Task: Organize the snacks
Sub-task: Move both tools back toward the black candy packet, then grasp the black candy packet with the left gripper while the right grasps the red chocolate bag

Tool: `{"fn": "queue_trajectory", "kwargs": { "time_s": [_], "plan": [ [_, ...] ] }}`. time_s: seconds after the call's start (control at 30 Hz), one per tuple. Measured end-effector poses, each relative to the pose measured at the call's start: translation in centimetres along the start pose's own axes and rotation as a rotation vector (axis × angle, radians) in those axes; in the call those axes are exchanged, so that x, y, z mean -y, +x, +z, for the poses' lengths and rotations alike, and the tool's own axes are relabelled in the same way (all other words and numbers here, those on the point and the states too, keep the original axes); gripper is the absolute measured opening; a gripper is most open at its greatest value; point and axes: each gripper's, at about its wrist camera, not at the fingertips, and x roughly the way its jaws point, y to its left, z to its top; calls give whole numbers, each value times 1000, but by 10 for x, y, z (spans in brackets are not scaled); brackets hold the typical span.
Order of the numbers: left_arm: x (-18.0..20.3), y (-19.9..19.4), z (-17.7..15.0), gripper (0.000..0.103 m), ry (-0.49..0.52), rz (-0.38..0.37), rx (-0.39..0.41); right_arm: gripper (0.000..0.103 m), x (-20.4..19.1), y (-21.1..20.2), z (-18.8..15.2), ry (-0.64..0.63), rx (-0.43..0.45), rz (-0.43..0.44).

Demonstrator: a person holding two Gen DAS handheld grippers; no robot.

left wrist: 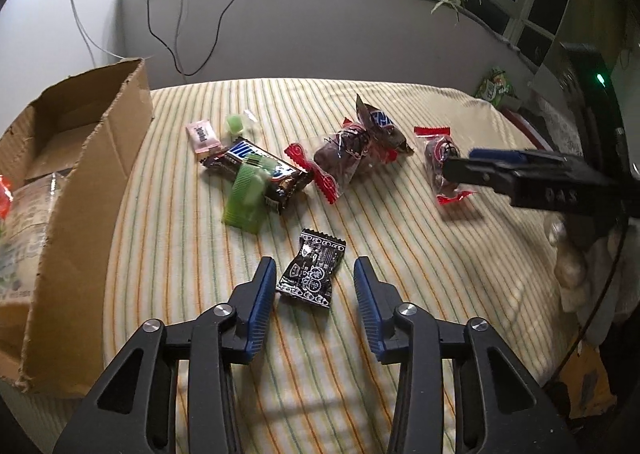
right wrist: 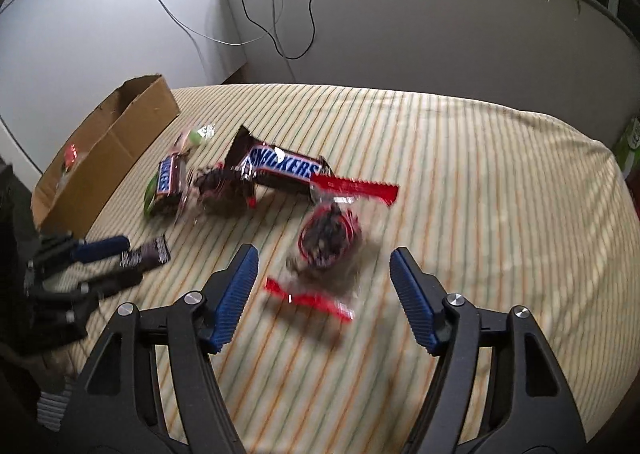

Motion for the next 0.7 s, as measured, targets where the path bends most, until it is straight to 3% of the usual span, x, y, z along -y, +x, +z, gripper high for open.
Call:
{"fn": "queue_trajectory", "kwargs": {
  "time_s": [0.17,0.23,0.4,0.53,0.7],
  "plan": [
    [1,7,1,31,17,12,-10,71,-3,22,9,-16,-42,-28],
    [0,8,1,25,23,17,-11,63,-4,27,9,-15,-54,-32],
    [-1,9,2,24,34,26,-5,47,-4,32,10,-20,-68,-58],
    [-1,7,2,24,28,28,2,39,-3,29,10,-22,-63,-65],
    [-5,-4,0,24,15,23,28,36,-2,19,7,-16,-52,-66]
  ]
}}
